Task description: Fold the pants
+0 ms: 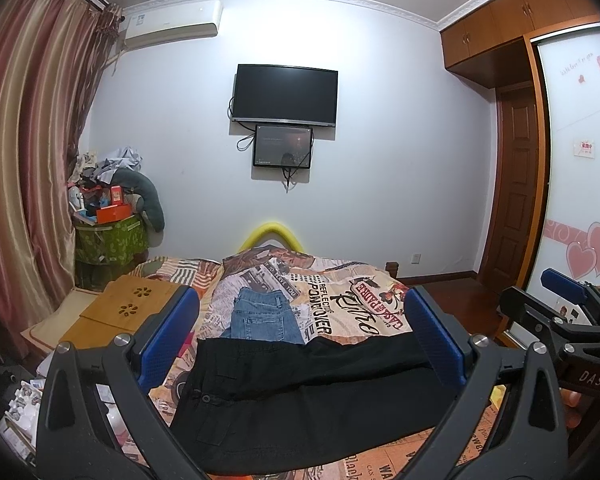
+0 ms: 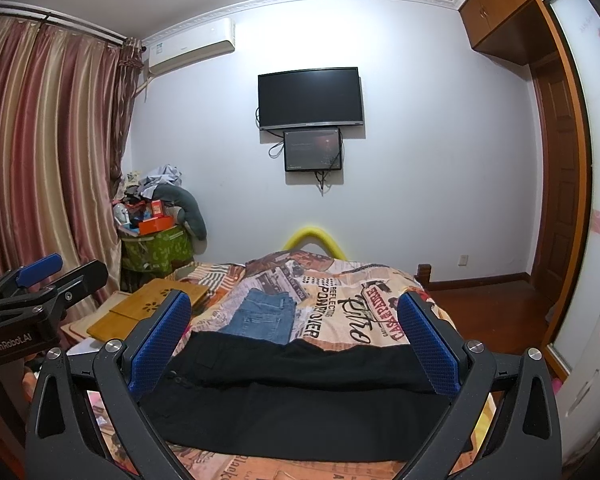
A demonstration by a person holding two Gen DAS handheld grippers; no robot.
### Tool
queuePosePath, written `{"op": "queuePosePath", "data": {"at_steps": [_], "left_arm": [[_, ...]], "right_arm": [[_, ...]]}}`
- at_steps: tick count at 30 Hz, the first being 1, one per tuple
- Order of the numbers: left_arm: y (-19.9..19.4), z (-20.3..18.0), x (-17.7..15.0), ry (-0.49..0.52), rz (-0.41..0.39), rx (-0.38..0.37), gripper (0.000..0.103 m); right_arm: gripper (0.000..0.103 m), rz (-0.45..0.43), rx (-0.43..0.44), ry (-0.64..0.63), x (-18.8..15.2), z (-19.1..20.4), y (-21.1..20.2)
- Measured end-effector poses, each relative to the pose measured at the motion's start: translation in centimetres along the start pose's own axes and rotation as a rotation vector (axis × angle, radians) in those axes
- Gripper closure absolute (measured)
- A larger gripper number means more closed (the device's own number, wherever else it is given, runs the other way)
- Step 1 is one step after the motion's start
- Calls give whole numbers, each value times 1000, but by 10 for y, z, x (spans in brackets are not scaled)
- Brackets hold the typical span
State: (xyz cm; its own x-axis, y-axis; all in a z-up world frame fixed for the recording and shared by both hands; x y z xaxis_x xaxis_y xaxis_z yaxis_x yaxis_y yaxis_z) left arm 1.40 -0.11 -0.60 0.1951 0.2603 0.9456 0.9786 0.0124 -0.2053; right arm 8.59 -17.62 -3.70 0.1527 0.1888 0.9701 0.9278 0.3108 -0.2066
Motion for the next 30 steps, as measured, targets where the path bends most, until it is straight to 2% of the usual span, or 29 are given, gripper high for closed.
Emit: {"op": "queuePosePath", "data": {"at_steps": [30], "left_arm": [[-1, -2, 1, 4, -3, 2, 0]], "right_arm": [[0, 3, -2, -1, -1, -2, 2]]}}
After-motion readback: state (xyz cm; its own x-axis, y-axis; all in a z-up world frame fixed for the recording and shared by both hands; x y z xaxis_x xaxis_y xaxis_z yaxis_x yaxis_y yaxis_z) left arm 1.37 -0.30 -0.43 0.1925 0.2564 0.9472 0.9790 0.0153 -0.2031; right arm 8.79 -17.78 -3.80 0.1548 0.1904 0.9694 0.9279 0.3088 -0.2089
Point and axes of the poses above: each gripper's, at about its wrist camera, not at the fingertips, and y roughly the way its jaws point, z to its left, x to its top, the point moved 1 cm from there along y, roughly the way its jaws point, and after that the axes turned 11 degrees about -y, right-handed, at the moved point
